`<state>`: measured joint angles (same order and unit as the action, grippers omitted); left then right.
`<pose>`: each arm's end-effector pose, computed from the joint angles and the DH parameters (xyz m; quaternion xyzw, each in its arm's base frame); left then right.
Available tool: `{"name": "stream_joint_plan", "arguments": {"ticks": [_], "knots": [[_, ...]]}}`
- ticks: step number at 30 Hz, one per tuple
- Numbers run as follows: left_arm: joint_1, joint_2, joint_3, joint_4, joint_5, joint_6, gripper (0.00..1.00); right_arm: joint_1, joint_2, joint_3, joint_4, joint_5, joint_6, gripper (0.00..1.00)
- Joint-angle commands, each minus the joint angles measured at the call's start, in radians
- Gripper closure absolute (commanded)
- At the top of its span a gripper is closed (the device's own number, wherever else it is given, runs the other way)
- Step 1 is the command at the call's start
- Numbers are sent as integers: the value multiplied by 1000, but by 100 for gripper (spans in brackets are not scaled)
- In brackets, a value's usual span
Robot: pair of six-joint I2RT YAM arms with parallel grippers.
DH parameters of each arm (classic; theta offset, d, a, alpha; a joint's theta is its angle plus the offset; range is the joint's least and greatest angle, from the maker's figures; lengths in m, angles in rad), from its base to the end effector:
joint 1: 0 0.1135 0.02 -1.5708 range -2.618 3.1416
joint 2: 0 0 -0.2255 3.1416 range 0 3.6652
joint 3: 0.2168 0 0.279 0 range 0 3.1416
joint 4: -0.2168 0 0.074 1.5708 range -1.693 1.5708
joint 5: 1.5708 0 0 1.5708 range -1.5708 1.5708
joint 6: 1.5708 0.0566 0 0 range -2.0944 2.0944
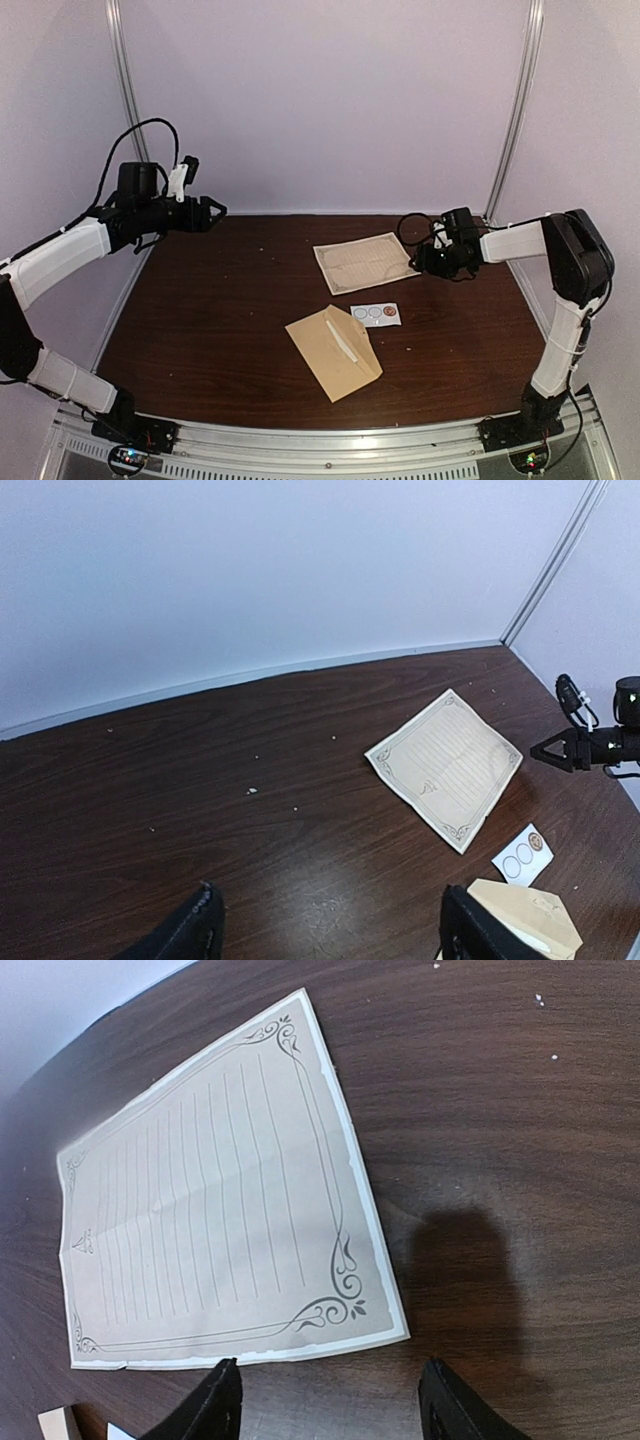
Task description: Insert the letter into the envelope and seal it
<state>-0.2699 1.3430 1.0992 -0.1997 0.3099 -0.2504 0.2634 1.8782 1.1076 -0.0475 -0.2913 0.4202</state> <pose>0.3457 -0.1136 0.2708 0.0906 0.8343 -0.2619 0.4766 0.3947 0.1233 0.0881 0.0189 0.9215 0.2491 0.2974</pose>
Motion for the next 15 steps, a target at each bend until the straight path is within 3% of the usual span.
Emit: {"name": "stream_joint_plan", "arguments": {"ticks": [1, 7, 15], "knots": [[3, -4, -13, 32, 11, 16, 25, -33, 35, 29, 30, -34, -7, 40], [3, -5, -15, 33, 21, 13, 25, -50, 76, 46, 45, -86, 10, 48], [3, -7, -16, 33, 23, 13, 25, -61, 122, 64, 74, -133, 32, 50]]}}
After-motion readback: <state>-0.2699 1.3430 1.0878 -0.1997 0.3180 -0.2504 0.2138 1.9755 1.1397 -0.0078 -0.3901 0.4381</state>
